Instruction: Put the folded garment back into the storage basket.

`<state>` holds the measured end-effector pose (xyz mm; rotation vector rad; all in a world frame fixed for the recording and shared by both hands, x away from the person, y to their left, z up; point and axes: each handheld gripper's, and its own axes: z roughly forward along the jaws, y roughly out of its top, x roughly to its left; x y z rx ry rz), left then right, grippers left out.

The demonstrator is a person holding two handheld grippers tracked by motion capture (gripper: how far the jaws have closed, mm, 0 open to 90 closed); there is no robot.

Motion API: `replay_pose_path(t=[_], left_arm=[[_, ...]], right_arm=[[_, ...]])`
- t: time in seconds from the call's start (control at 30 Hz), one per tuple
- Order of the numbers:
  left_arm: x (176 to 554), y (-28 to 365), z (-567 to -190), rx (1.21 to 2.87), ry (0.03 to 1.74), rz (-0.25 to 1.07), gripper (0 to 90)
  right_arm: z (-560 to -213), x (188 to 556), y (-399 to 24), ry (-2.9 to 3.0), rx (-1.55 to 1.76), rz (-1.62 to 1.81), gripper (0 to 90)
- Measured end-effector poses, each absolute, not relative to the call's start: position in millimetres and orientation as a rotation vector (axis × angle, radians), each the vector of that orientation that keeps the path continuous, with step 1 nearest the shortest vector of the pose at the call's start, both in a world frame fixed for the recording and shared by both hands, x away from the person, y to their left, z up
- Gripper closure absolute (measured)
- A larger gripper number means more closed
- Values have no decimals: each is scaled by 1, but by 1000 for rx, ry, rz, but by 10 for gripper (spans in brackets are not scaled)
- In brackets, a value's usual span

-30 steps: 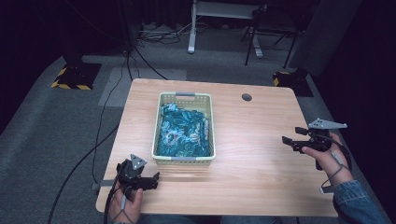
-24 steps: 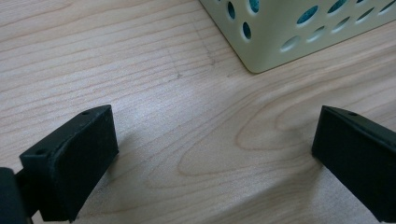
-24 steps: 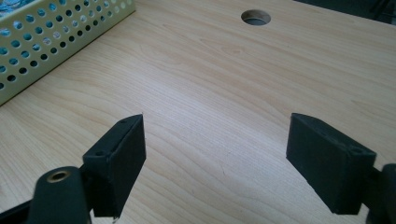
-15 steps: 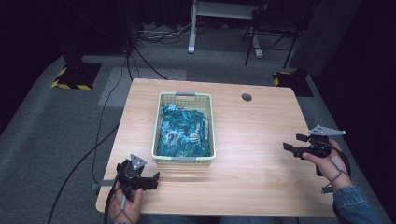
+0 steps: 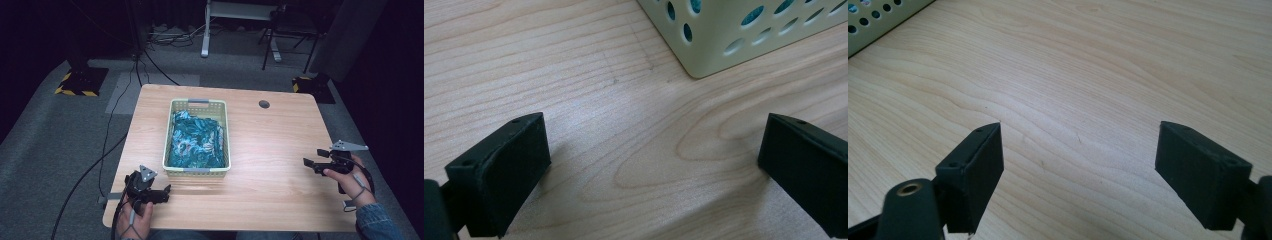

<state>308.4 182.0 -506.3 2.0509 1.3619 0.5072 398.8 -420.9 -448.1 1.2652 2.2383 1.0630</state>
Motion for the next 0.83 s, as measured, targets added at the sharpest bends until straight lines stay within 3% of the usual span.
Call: replay_pose_path(t=[0.83], left_arm=[[308,182,-506,2051,1361,507,3]], right_arm=[[-502,381,-437,2246,1269,992,160]])
